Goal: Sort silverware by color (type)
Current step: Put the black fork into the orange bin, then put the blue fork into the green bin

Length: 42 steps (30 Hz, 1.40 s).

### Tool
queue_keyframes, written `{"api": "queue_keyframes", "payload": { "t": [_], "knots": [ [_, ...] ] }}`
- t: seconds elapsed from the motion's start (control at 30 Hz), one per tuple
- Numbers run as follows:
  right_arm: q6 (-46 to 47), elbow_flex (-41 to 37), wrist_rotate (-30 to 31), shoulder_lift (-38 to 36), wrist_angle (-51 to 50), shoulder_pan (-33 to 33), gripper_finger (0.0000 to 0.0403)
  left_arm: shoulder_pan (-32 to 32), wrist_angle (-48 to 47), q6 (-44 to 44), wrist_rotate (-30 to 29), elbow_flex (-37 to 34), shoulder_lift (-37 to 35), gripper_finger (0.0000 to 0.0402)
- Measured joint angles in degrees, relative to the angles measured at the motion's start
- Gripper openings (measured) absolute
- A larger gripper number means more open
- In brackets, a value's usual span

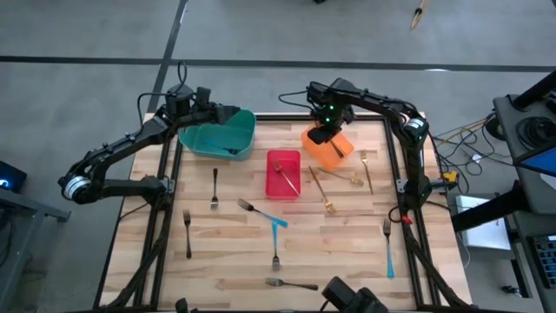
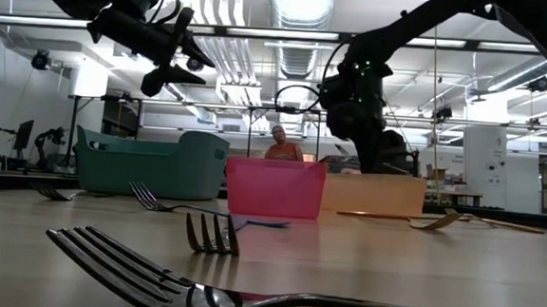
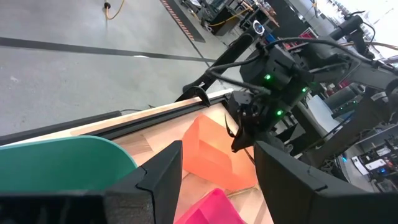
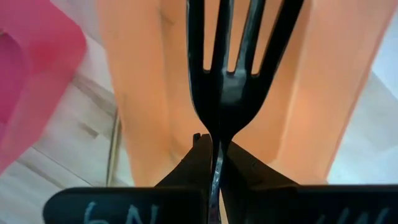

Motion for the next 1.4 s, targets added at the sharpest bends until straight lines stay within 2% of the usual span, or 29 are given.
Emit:
{"api": "queue_keyframes", "payload": {
  "t": [0.2, 0.63, 0.97, 1.17, 1.4],
  "knots": [
    [-0.5, 1.82, -4.89, 0.07, -4.28, -0.16, 0.0009, 0.0, 0.03, 0.0, 0.0, 0.0, 0.0, 0.0178],
    [-3.56, 1.62, -3.89, 7.14, -4.93, -0.14, 0.001, 0.0, 0.05, 0.81, 0.0, 0.0, 0.0, 0.0178],
    [-3.24, 1.62, -3.72, 8.35, -3.64, -0.14, 0.0078, 0.0, 0.05, -0.11, 0.42, 0.0, 0.0, 0.0178],
    [-0.74, 1.6, -3.26, 5.76, -4.64, -0.25, 0.0108, 0.0, 0.02, -0.71, 0.97, 0.0, 0.0, 0.0178],
    [3.86, 1.6, -3.11, -0.75, -1.2, -0.23, 0.0106, -0.04, -0.08, -3.45, 3.56, 0.0, 0.0, 0.0178]
  ]
}}
